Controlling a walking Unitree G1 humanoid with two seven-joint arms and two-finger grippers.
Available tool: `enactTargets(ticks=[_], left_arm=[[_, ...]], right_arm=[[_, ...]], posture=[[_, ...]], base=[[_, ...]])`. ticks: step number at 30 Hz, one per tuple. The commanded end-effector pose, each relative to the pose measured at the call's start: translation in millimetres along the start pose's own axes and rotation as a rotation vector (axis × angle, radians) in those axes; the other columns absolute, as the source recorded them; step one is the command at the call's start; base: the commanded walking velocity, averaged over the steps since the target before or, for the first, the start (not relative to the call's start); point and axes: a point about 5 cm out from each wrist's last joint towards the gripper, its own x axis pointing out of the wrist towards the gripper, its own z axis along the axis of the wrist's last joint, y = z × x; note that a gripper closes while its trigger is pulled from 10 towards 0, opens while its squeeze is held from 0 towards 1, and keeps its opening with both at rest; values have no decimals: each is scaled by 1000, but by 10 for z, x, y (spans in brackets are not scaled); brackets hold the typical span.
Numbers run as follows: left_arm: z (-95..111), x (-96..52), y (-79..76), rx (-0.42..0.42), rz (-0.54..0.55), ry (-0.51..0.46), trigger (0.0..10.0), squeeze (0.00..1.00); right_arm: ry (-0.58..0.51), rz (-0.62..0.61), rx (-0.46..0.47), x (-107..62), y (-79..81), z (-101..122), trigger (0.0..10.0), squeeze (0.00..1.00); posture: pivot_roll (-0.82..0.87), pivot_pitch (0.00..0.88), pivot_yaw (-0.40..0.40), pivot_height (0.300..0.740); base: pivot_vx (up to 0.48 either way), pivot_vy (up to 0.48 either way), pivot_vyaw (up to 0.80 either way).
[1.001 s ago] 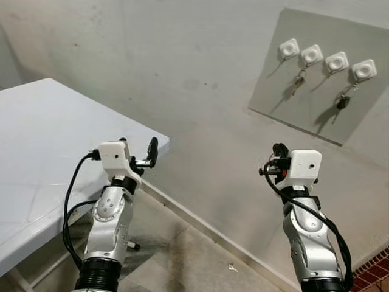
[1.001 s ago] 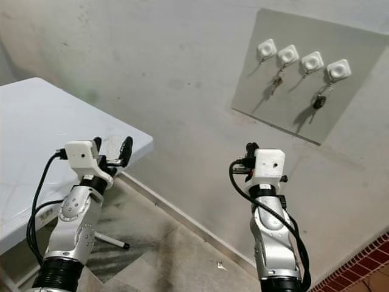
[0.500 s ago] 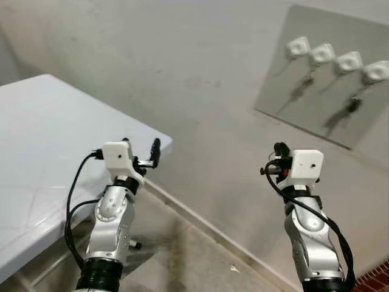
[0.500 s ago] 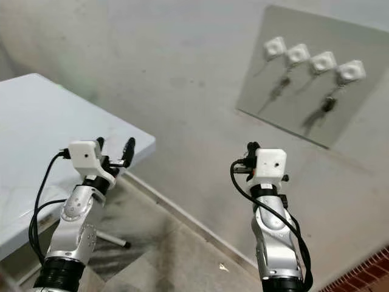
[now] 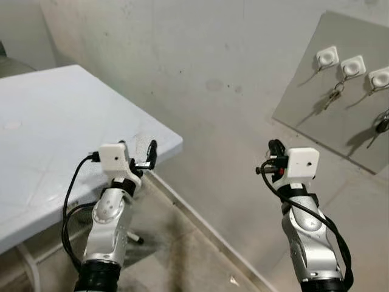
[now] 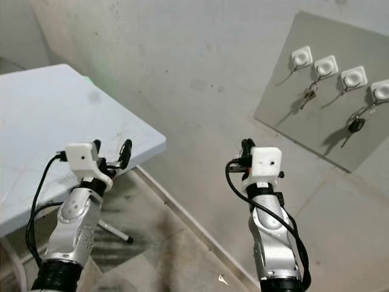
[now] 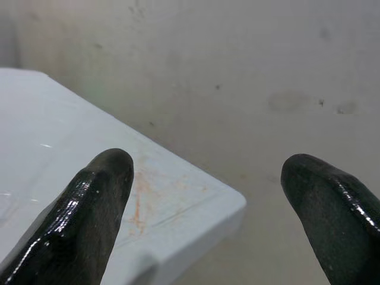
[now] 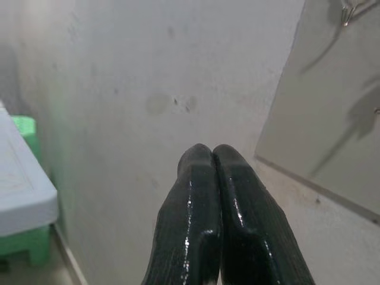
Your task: Hang keys on a hook
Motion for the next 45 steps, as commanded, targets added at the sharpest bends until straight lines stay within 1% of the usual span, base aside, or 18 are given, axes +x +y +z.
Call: enactTargets(ticks=[1, 5, 10, 22, 25, 27, 32, 37, 39, 45], left_arm=[[19, 28, -116, -10, -29, -8, 10000, 0], [19, 27, -113, -40, -17, -13, 10000, 0], [18, 29, -106, -33, -4, -10, 10000, 0], [22, 49, -104, -55, 6, -10, 10000, 0], [20, 55, -104, -68, 5, -8, 10000, 0], [12, 60, -107, -94, 4, -1, 10000, 0], [21, 72, -103, -94, 4, -4, 10000, 0], [30, 81, -115, -67, 8, -7, 10000, 0], [25, 82, -121, -83, 7, -7, 10000, 0], [11, 82, -113, -76, 22, 5, 10000, 0]], right_arm=[[-23, -20, -14, 12, -91, 60, 10000, 0], [-21, -15, -17, 14, -88, 59, 10000, 0], [-21, -12, -17, 17, -87, 60, 10000, 0], [-23, -13, -4, 30, -91, 73, 10000, 0], [-21, -15, -8, 36, -95, 72, 10000, 0], [-20, -16, -10, 41, -100, 71, 10000, 0], [-19, -20, -12, 49, -106, 74, 10000, 0], [-19, -22, -14, 52, -108, 77, 10000, 0], [-19, -23, -15, 51, -109, 76, 10000, 0], [-5, -25, -5, 52, -105, 59, 10000, 0]], posture=[[38, 0, -87, 740], [38, 0, -87, 740], [38, 0, -90, 740], [35, 0, -87, 740], [33, 0, -87, 740], [32, 0, -86, 740], [31, 0, -85, 740], [31, 0, -85, 740], [31, 0, -85, 740], [31, 0, -85, 740]], base=[[0, 0, 0], [0, 0, 0], [0, 0, 0], [0, 0, 0], [0, 0, 0], [0, 0, 0], [0, 422, 0], [0, 0, 0], [0, 0, 0], [0, 0, 0]])
